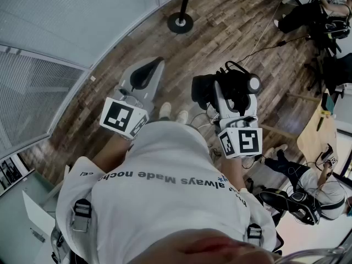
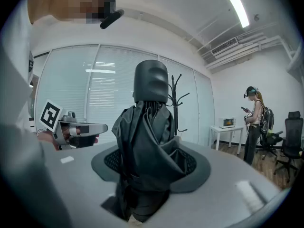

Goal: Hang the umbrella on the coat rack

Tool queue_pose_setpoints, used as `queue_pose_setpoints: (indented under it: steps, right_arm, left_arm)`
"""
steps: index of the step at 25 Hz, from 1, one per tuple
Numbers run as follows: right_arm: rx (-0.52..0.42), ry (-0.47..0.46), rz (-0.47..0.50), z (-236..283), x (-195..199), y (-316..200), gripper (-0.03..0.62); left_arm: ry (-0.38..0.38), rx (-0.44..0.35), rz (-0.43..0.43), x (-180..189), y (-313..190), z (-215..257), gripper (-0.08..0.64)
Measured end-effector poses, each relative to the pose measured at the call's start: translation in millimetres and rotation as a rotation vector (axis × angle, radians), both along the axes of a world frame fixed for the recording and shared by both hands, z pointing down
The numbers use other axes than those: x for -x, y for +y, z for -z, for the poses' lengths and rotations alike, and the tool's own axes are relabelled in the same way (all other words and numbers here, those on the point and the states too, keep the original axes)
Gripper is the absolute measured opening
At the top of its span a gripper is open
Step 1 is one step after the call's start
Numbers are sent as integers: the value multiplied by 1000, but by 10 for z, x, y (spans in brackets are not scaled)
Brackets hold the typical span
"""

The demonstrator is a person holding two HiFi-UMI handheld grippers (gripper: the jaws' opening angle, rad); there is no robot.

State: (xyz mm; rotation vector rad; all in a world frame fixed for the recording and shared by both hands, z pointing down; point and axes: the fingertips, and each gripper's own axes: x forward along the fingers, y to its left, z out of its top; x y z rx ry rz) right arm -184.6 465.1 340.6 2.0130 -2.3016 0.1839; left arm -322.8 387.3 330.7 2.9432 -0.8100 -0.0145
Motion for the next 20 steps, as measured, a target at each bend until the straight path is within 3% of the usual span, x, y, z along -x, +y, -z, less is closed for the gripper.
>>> queue_pose_setpoints:
  steps: [8, 13, 20]
  right_arm:
    - [-17, 12, -16, 96, -13, 19, 233]
    - [-19, 23, -24, 91, -21, -257, 233]
    - [-19, 18, -14, 172, -402, -558, 233]
  left_arm:
    - [2, 5, -10, -32, 17, 40, 2]
    - [0, 0, -32, -91, -227, 19, 2]
    - [-7, -9, -28, -485, -489, 168, 2]
